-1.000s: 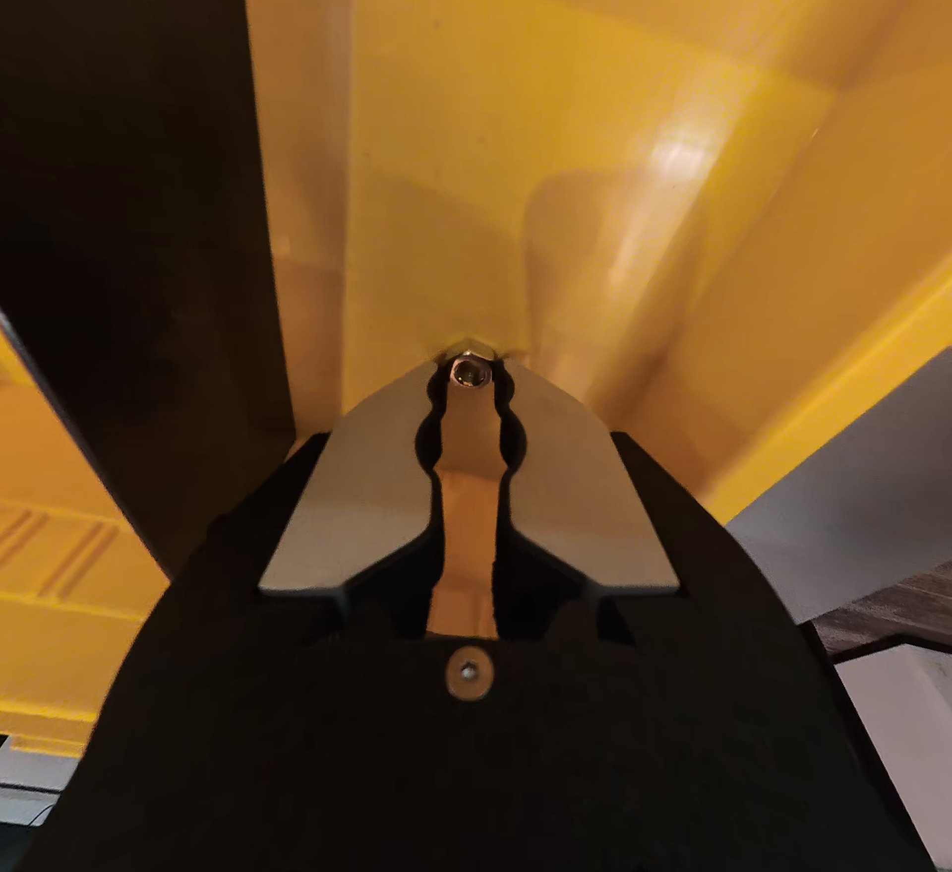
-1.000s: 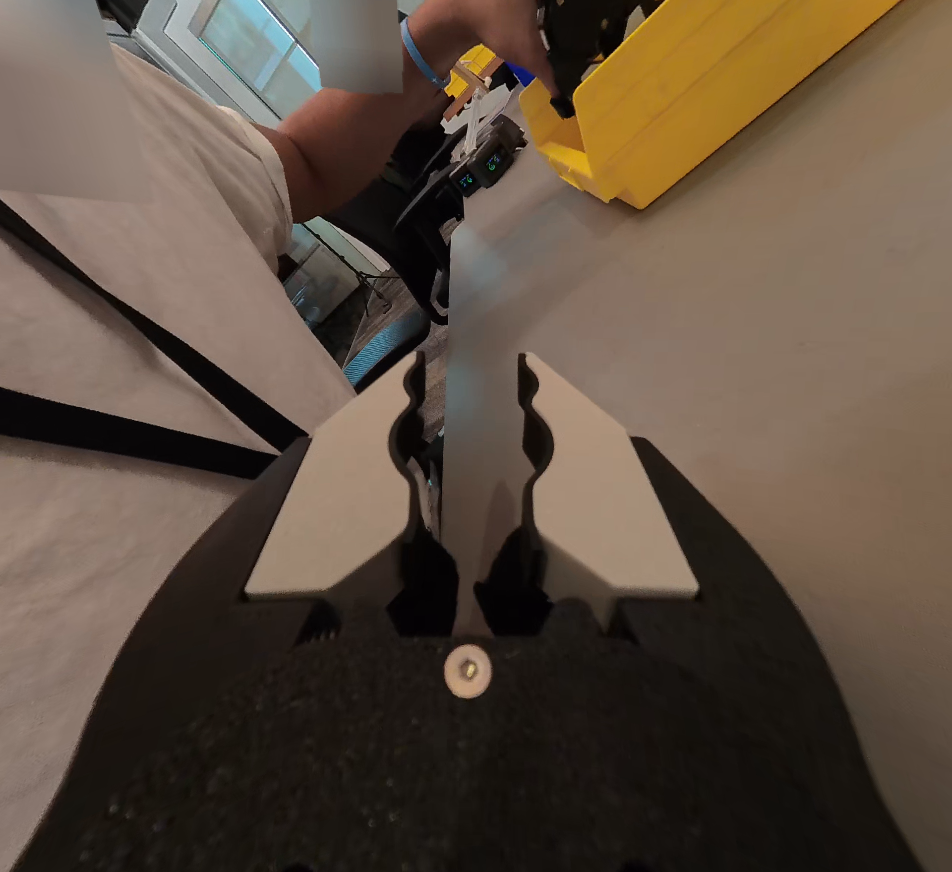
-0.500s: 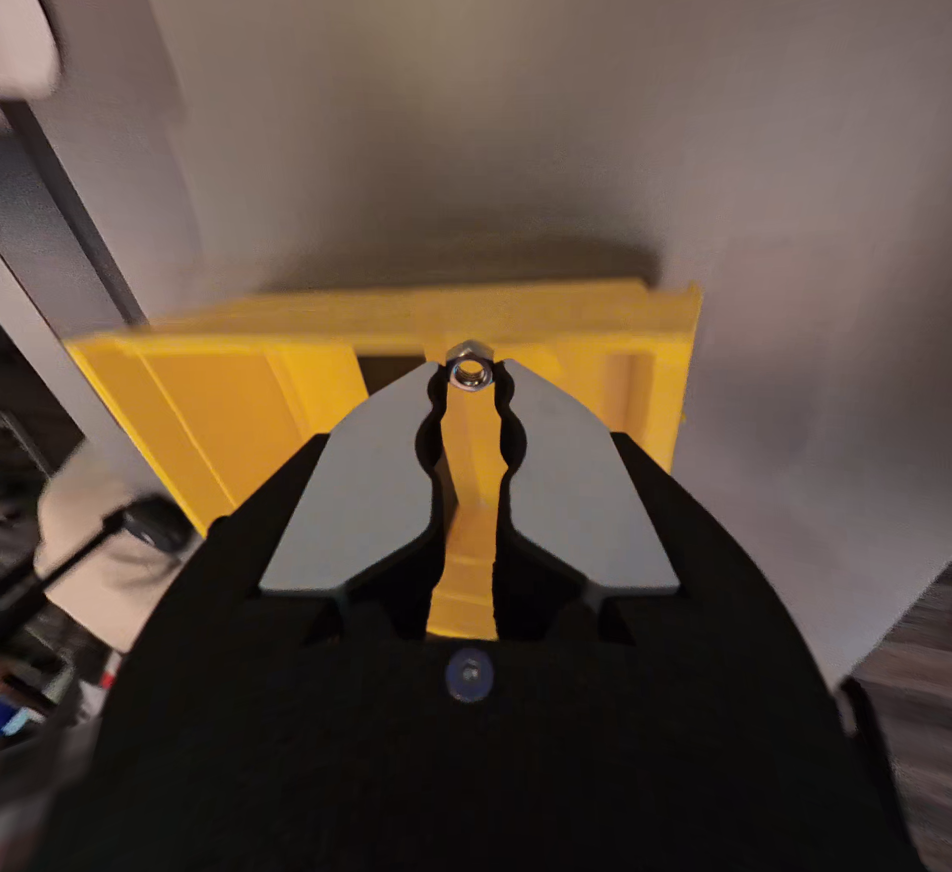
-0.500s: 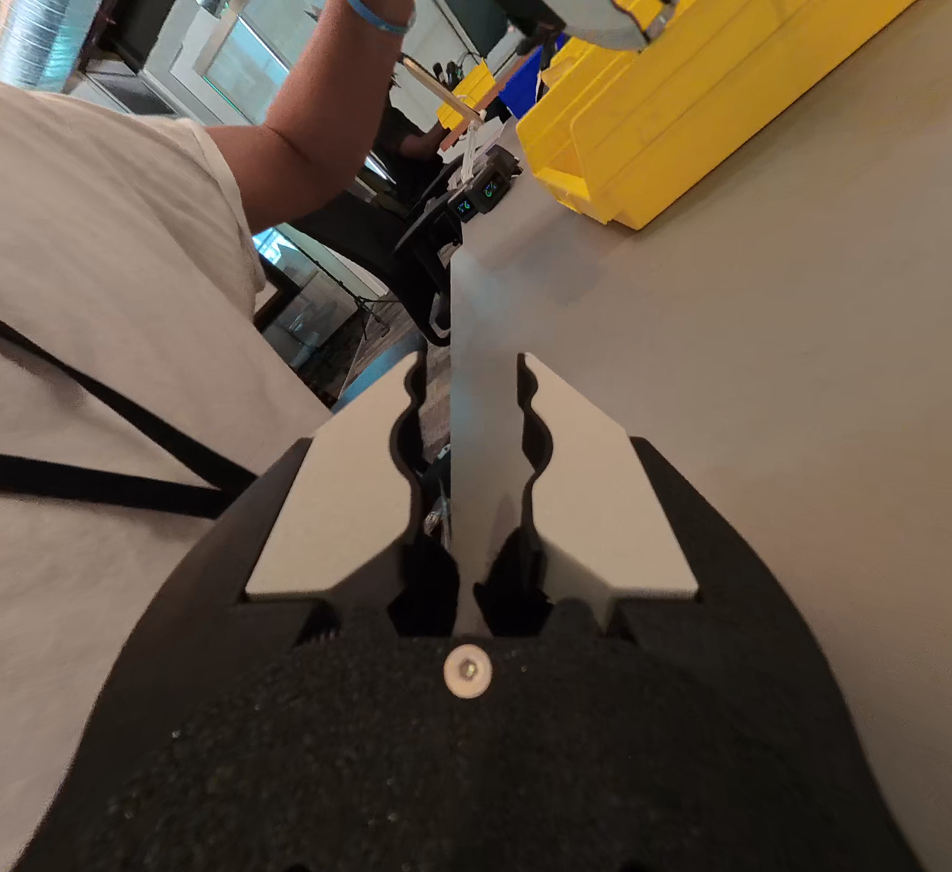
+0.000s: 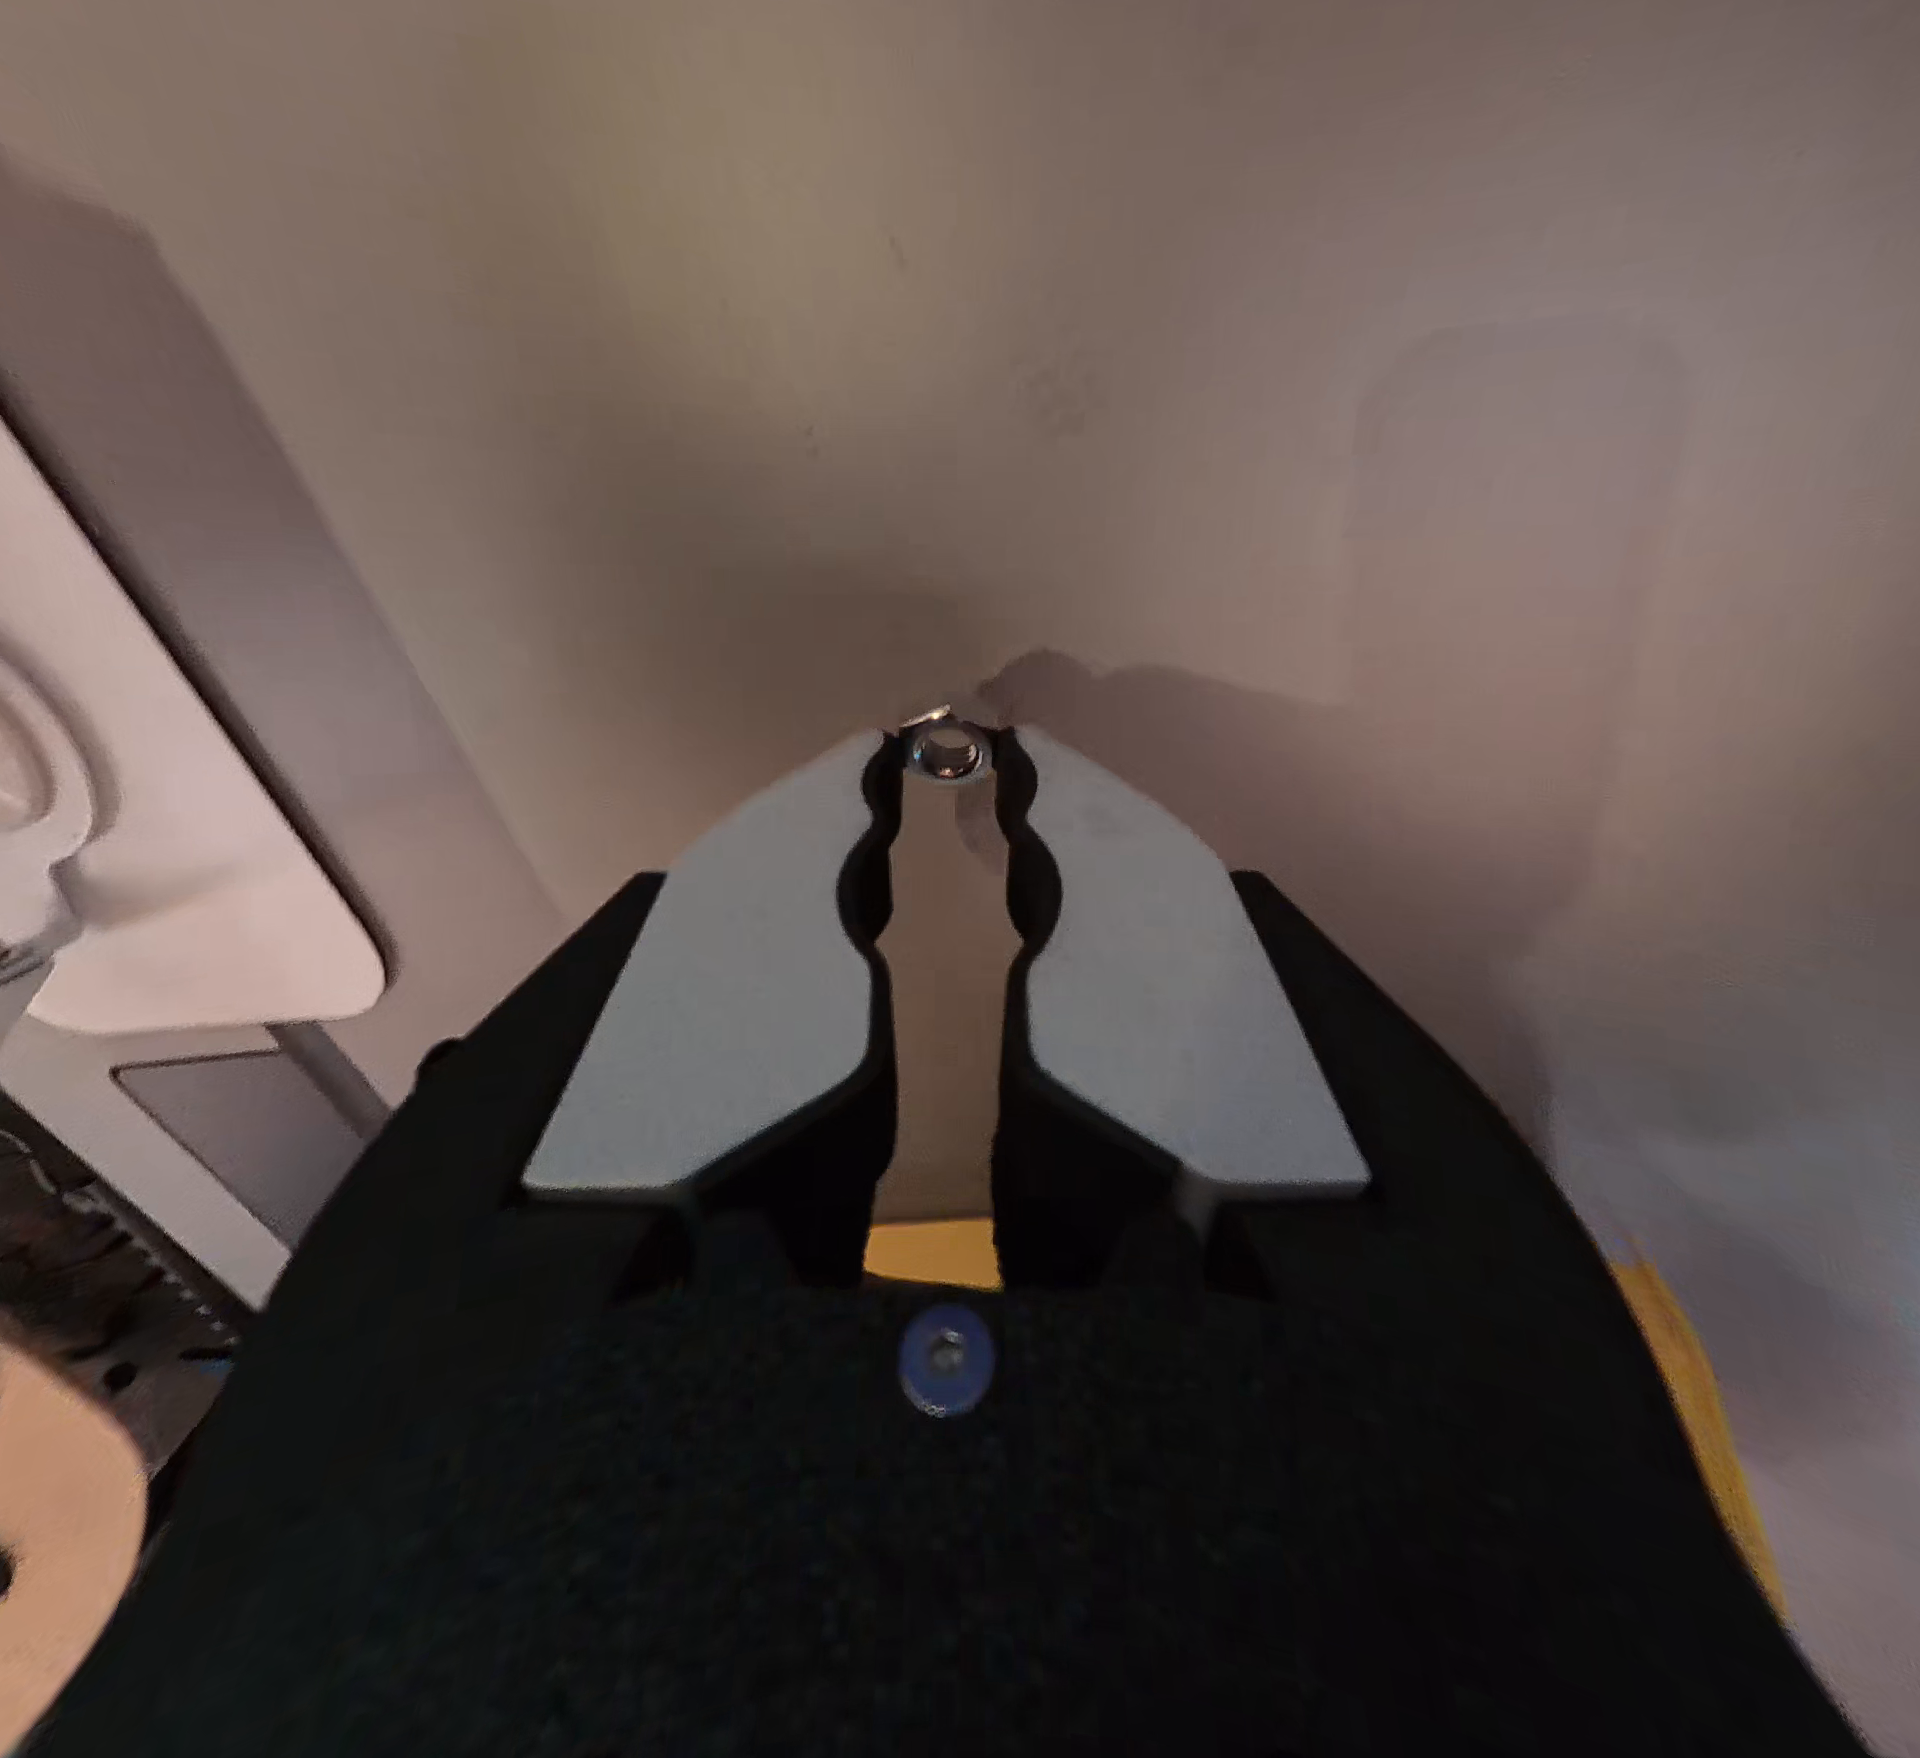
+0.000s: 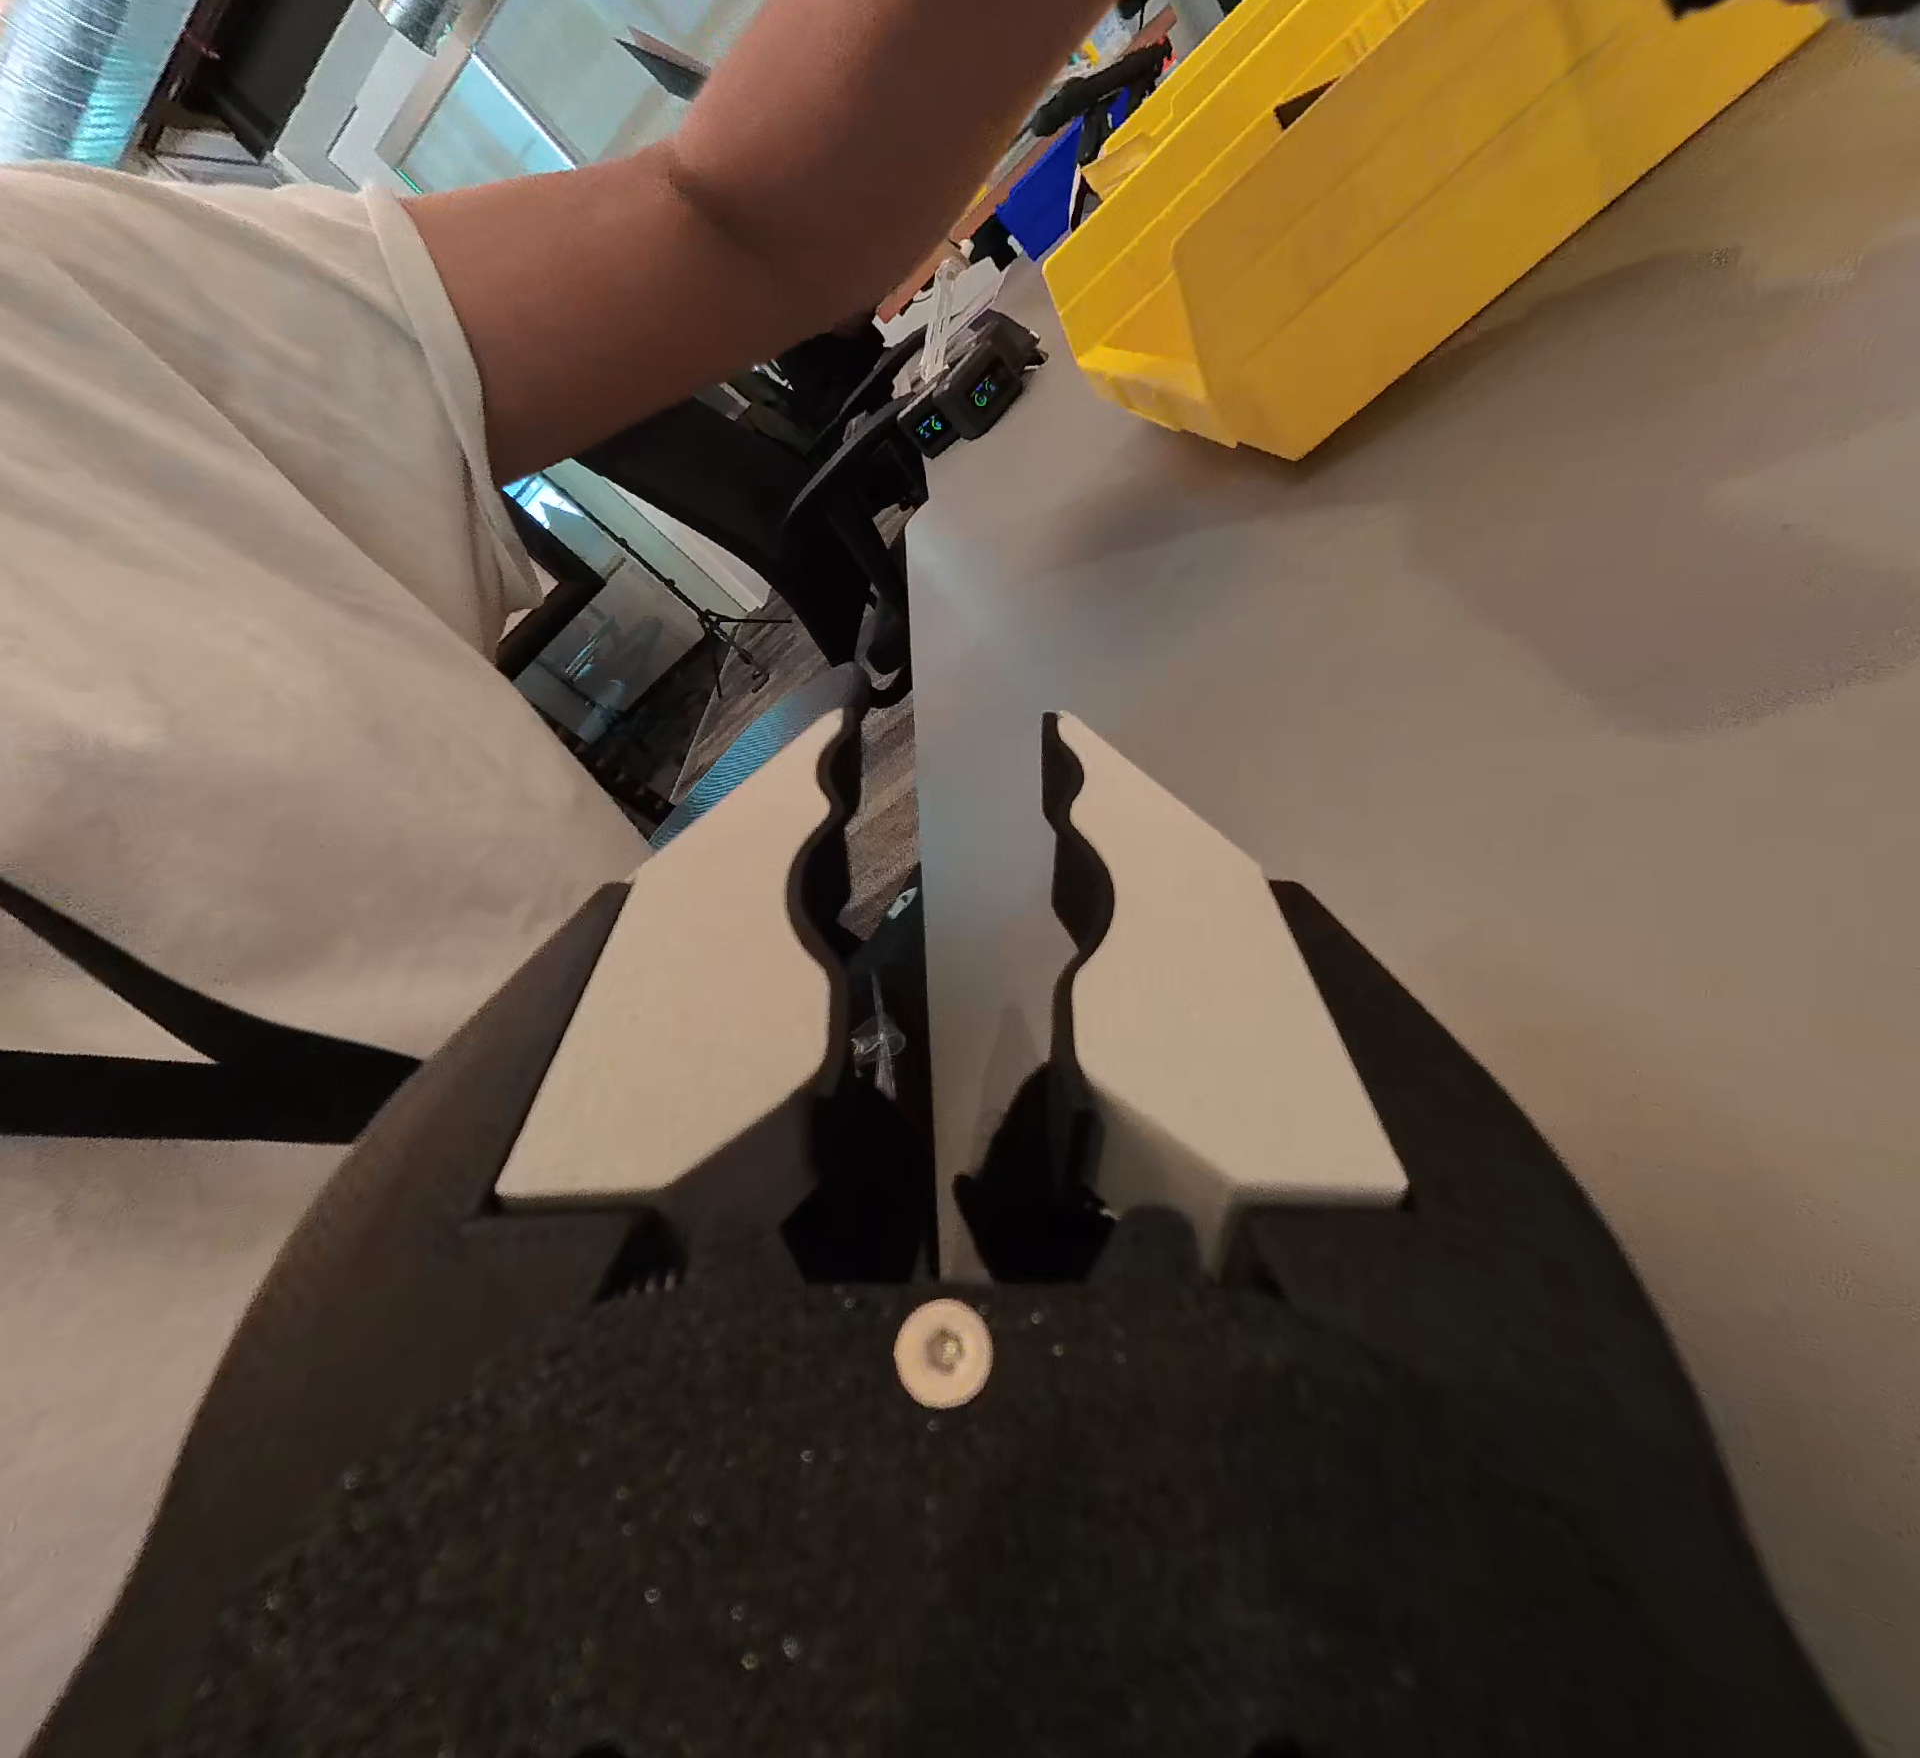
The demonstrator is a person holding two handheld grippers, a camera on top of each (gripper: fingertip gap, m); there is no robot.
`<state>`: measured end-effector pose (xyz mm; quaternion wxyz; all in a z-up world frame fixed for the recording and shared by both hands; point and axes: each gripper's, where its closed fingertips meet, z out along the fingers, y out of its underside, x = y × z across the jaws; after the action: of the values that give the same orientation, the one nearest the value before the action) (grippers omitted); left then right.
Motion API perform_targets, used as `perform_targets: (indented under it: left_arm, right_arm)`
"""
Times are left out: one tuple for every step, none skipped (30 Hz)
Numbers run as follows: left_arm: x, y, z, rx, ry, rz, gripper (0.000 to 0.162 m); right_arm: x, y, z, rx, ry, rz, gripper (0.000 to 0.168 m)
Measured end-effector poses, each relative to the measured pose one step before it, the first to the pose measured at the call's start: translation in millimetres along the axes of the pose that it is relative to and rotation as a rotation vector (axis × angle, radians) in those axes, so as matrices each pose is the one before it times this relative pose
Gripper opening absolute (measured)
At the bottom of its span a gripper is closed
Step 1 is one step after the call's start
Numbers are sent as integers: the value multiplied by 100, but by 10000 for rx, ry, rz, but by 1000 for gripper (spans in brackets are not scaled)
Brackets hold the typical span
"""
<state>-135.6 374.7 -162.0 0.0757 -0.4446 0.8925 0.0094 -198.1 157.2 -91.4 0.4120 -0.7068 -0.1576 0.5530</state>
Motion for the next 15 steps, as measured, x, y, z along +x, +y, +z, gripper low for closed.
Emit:
perform_targets:
  left_arm:
    - [-170,-247,502,-6,18,3,17]
    - [-96,-142,521,-39,54,2,17]
    - [-66,-133,514,-14,71,-7,17]
    - [31,-133,483,8,122,-29,17]
    - [119,-107,414,9,156,-24,17]
    - [71,-123,346,36,93,2,17]
    - [41,-130,261,50,48,14,17]
    - [44,-148,207,71,57,-6,17]
    - [33,-231,95,136,64,-39,17]
    - [-3,-244,22,156,63,-65,17]
    - [0,-208,29,139,62,-71,17]
    - [11,-143,22,108,62,-59,17]
    - [11,-37,2,43,50,-44,17]
    - [8,13,-71,34,28,-53,17]
    - [-10,-6,-293,103,13,-89,18]
  right_arm:
    - [-34,20,-95,31,14,28,34]
    - [-37,39,-75,27,14,8,34]
    - [-31,57,-43,-2,11,3,34]
    - [-12,66,-28,-23,14,-7,34]
    - [12,39,-17,-18,19,-21,34]
    - [23,30,-7,-11,21,-16,34]
    - [32,12,0,-7,10,-7,34]
    - [48,16,-2,-10,8,9,34]
    - [64,12,-15,-10,12,23,34]
    - [49,-18,-13,1,-1,23,34]
    - [20,-31,-18,13,-17,29,34]
    - [-4,-40,-4,20,-27,39,34]
    - [-12,-41,8,18,-33,43,34]
    - [-39,-16,9,7,-36,36,34]
    - [-33,1,16,-3,-26,19,34]
